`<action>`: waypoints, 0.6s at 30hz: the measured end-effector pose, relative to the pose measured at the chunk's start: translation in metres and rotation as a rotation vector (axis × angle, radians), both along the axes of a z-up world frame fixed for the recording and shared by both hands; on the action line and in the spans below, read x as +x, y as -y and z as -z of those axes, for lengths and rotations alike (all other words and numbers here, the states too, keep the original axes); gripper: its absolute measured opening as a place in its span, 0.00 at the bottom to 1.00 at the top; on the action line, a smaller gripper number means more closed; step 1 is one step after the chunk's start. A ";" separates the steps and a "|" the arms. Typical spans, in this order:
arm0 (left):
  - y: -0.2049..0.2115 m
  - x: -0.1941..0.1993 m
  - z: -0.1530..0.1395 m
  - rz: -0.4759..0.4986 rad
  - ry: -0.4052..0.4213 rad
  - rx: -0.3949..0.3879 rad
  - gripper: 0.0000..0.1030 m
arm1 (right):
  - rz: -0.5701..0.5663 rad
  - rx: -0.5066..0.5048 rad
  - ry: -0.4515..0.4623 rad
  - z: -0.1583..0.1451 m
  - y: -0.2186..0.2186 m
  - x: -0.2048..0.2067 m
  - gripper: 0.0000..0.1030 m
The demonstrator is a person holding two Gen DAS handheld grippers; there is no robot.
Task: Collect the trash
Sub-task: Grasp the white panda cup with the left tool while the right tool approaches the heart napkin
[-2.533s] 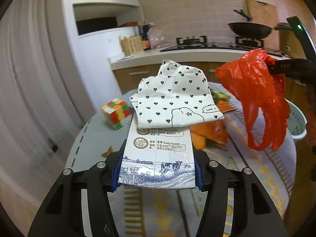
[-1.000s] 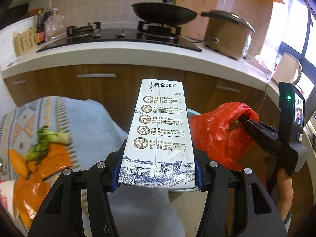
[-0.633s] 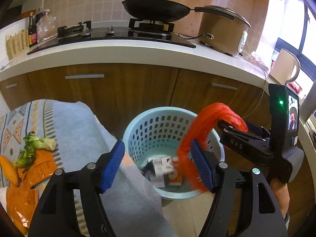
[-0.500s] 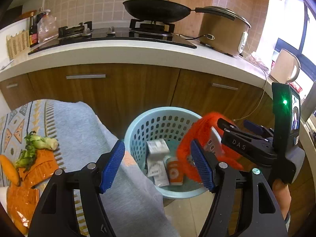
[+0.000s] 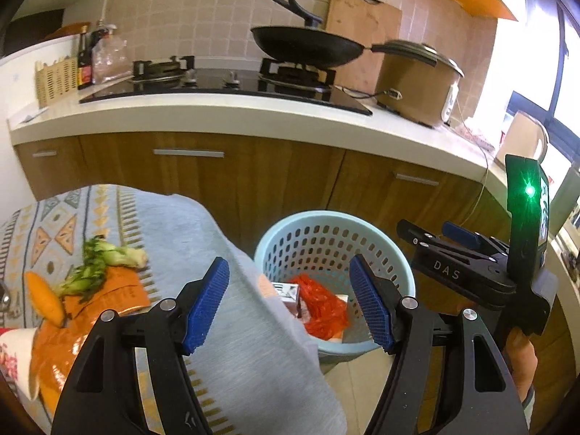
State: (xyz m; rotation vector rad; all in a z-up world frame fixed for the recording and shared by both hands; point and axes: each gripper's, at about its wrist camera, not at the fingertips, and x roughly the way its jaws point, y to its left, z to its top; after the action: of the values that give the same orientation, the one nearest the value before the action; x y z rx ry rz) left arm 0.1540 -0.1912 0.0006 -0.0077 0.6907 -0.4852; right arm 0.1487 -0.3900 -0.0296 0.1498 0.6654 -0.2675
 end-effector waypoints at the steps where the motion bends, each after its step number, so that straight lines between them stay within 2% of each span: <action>1: -0.006 -0.003 -0.003 -0.011 0.005 -0.005 0.65 | -0.007 -0.005 0.005 -0.003 -0.004 -0.001 0.74; 7: -0.043 -0.021 -0.017 -0.082 0.051 -0.013 0.65 | -0.083 -0.030 0.049 -0.022 -0.044 -0.012 0.74; 10: -0.073 -0.033 -0.022 -0.151 0.080 -0.002 0.65 | -0.134 -0.021 0.063 -0.027 -0.067 -0.018 0.74; 13: -0.100 -0.042 -0.024 -0.222 0.098 0.017 0.71 | -0.208 -0.018 0.068 -0.025 -0.101 -0.024 0.74; 18: -0.164 -0.053 -0.016 -0.367 0.082 0.043 0.73 | -0.325 -0.020 0.036 -0.010 -0.160 -0.029 0.73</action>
State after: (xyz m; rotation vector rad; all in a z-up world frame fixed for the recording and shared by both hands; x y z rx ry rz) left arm 0.1011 -0.0271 0.0170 -0.0728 0.6022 -0.1179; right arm 0.1197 -0.2305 -0.0194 0.0258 0.6407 0.0412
